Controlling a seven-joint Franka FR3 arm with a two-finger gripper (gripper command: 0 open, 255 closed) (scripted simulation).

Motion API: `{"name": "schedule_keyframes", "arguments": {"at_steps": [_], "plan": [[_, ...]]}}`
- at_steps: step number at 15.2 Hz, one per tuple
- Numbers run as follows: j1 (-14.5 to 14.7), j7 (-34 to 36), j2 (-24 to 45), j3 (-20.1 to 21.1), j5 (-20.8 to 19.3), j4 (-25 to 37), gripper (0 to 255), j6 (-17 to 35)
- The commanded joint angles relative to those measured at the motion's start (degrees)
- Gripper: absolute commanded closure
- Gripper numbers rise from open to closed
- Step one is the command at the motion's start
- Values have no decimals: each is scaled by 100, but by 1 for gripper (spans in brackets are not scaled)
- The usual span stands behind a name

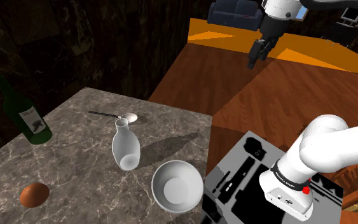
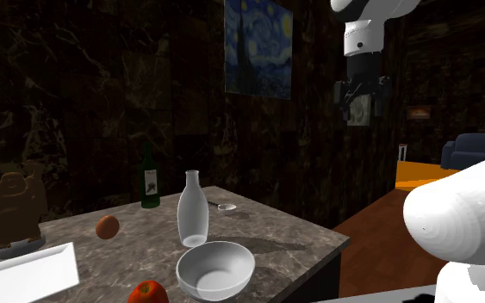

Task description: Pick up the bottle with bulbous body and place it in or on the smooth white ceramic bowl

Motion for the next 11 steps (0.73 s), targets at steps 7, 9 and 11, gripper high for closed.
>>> {"name": "schedule_keyframes", "arguments": {"at_steps": [7,9,11], "plan": [[208,732,394,599,430,-177,0,584],[272,971,577,800,551,-183,0,788],[329,1207,785,1002,658,-162,0,993]]}}
